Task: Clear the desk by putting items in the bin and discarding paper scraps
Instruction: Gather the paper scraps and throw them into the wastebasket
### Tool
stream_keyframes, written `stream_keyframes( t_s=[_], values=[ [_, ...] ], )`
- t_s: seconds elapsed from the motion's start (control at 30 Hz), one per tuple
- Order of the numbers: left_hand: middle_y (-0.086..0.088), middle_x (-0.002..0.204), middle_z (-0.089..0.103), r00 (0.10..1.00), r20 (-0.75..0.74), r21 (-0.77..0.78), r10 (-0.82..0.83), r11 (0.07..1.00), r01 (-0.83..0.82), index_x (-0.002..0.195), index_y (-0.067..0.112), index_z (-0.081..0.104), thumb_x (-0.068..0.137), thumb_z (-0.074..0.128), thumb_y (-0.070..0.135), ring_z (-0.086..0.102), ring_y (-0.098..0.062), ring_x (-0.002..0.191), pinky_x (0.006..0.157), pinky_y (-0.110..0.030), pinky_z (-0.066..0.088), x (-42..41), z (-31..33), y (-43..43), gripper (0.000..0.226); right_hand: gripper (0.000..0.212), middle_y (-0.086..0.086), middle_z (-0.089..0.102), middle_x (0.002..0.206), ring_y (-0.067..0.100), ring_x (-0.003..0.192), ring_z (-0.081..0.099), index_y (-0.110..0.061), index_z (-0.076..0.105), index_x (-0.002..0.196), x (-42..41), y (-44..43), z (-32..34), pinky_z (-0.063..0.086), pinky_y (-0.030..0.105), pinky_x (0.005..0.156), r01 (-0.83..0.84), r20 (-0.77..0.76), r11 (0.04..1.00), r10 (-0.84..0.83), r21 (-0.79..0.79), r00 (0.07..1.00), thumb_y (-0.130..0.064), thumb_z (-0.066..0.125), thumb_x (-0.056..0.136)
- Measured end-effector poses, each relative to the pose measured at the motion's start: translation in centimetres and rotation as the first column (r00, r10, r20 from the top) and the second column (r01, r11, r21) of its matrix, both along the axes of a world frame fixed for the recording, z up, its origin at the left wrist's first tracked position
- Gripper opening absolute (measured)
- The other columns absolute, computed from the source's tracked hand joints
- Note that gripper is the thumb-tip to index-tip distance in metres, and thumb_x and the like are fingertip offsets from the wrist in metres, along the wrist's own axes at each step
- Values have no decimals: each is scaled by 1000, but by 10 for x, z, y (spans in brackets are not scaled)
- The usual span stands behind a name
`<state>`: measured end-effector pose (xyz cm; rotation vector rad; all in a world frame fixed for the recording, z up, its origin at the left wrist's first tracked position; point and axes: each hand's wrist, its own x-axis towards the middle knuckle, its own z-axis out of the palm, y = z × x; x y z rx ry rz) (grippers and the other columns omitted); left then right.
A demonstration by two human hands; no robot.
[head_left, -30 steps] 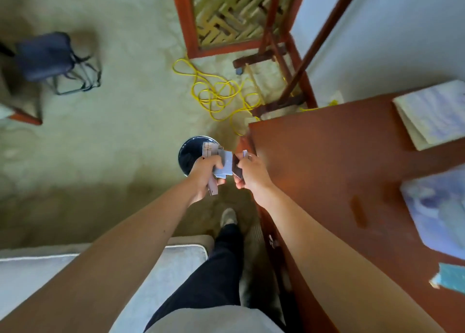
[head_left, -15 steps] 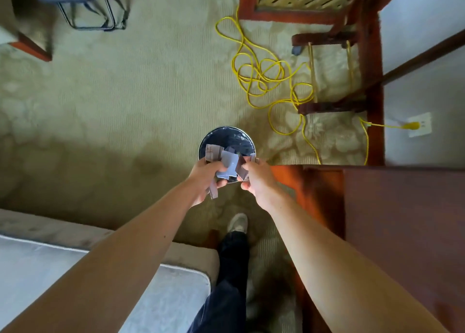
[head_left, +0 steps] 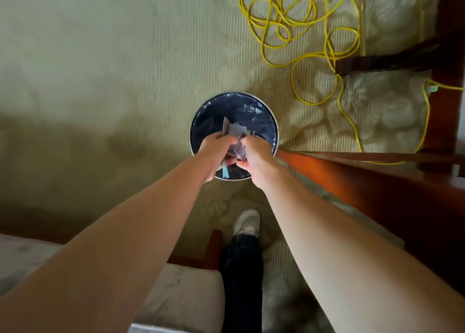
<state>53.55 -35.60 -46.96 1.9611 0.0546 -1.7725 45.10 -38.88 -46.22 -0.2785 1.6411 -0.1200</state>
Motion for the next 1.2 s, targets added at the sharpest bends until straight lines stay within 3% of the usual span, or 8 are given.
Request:
stream_keyframes(
  t_s=[0.13, 0.27, 0.37, 0.47, 0.83, 0.93, 1.07, 1.2],
  values=[
    [-5, 97, 66, 992, -38, 95, 117, 989, -113, 95, 16, 65, 86, 61, 31, 63, -22, 94, 90, -40, 53, 0, -28, -4, 18, 25, 11, 65, 112, 26, 102, 64, -12, 59, 116, -3, 4, -22, 54, 38, 88, 40, 87, 998, -44, 39, 995, -20, 48, 95],
    [3, 133, 52, 987, -25, 151, 162, 976, -156, 129, 24, 55, 86, 52, 44, 49, -24, 122, 105, -47, 38, 3, -38, -3, 48, 36, 9, 53, 121, 27, 117, 51, -16, 49, 129, -11, 3, -24, 40, 44, 102, 25, 65, 995, -31, 98, 997, -30, 48, 96],
    [2, 121, 48, 984, 51, 145, 170, 974, -175, 131, 23, 50, 94, 49, 35, 44, -20, 113, 97, -44, 39, 2, -24, 1, 39, 50, 9, 34, 151, 28, 137, 34, -16, 36, 145, -15, 1, -17, 31, 50, 111, 23, -4, 996, -23, 87, 1000, -30, 46, 98],
    [1, 113, 59, 980, 128, 122, 152, 978, -167, 111, 22, 58, 93, 54, 27, 54, -18, 105, 80, -36, 49, 0, -6, 6, 19, 38, 5, 46, 141, 25, 124, 45, -17, 47, 137, -17, 4, 2, 42, 44, 99, 30, -24, 1000, -30, -5, 999, -23, 44, 100],
    [0, 81, 66, 990, 86, -111, 109, 989, -99, 90, 17, 69, 87, 65, 21, 63, -14, 71, 75, -30, 58, -32, 196, 26, 6, 16, -3, 63, 81, 14, 75, 58, -20, 62, 82, -52, 43, 201, 53, 34, 79, 129, -39, 909, -157, -396, 987, -9, 54, 90],
    [1, 77, 63, 992, 73, -177, 99, 980, -85, 90, 15, 67, 88, 64, 21, 61, -12, 65, 67, -26, 58, -47, 260, 33, 7, 20, -1, 63, 87, 17, 85, 61, -23, 60, 82, -68, 61, 266, 51, 37, 88, 110, -27, 862, -141, -495, 990, -6, 54, 89],
    [1, 70, 59, 997, 41, -289, 66, 956, -51, 79, 15, 64, 88, 61, 17, 56, -11, 57, 52, -20, 49, -75, 340, 39, 10, 18, 5, 57, 79, 13, 62, 52, -7, 60, 95, -98, 83, 355, 44, 18, 56, 165, 77, 806, -147, -569, 986, 4, 47, 90],
    [-1, 68, 56, 997, 39, -439, -67, 895, 77, 83, 15, 63, 91, 54, 11, 52, -11, 55, 51, -22, 42, -109, 404, 54, 12, 16, 4, 59, 75, 13, 55, 50, -8, 62, 94, -138, 106, 421, 40, 20, 49, 171, 83, 764, -153, -623, 985, 0, 49, 89]
  ],
)
